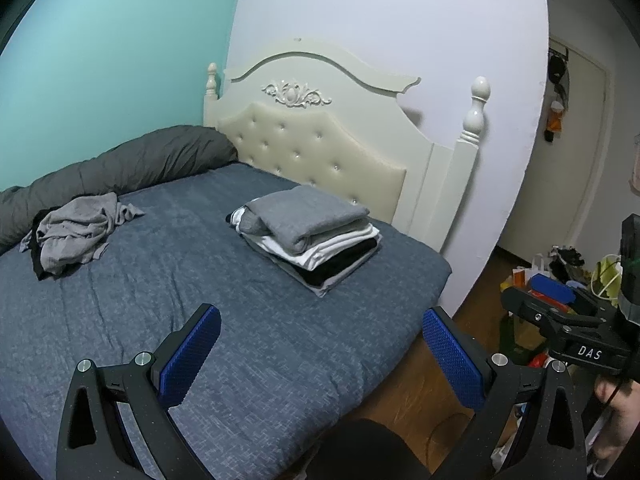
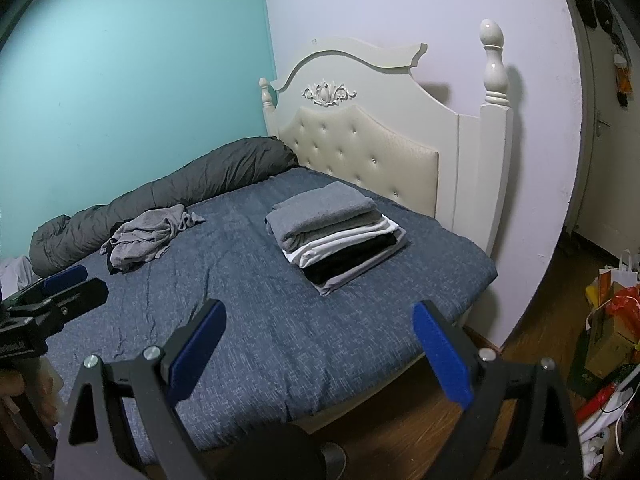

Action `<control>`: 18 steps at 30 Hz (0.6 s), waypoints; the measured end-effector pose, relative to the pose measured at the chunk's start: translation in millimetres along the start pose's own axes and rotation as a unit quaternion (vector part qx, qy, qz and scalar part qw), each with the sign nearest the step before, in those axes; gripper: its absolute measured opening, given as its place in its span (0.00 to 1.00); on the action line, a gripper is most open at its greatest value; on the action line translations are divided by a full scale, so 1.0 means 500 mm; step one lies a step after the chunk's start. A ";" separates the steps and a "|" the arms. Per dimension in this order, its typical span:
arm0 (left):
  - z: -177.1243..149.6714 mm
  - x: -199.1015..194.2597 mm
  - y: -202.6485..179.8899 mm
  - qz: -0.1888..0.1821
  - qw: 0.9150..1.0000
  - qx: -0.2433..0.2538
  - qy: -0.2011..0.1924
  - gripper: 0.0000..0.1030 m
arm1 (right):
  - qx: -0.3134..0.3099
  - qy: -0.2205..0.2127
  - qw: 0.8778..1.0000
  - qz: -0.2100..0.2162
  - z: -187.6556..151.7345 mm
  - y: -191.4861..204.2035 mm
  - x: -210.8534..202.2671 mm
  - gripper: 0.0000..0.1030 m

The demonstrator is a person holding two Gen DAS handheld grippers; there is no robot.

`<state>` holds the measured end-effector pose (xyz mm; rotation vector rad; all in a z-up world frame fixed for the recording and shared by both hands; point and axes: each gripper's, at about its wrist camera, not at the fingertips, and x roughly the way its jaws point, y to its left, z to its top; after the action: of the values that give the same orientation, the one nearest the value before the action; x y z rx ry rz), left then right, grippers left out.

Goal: Fold clothes

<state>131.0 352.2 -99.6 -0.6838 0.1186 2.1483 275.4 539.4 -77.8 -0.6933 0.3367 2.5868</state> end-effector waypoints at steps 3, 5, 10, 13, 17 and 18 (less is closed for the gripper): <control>0.002 0.002 -0.002 0.002 1.000 0.000 0.002 1.00 | 0.000 0.001 1.000 0.000 -0.001 0.000 0.001 0.92; 0.004 0.003 -0.003 0.003 1.000 0.001 0.003 1.00 | -0.001 0.001 1.000 0.000 -0.001 0.001 0.001 0.92; 0.002 0.006 -0.006 0.001 1.000 0.002 0.006 1.00 | -0.001 0.000 1.000 -0.001 -0.003 0.004 -0.002 0.92; -0.001 0.008 -0.008 0.003 1.000 0.001 0.005 1.00 | -0.001 -0.001 1.000 -0.002 -0.005 0.005 -0.003 0.92; -0.002 0.009 -0.008 0.007 1.000 0.002 0.003 1.00 | 0.000 0.001 1.000 -0.003 -0.007 0.003 0.000 0.92; -0.003 0.009 -0.007 0.008 1.000 0.001 0.003 1.00 | 0.000 0.001 1.000 -0.003 -0.007 0.003 0.000 0.92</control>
<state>132.1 357.2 -102.5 -0.6908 0.1294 2.1614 276.2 536.6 -80.7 -0.6960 0.3362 2.5808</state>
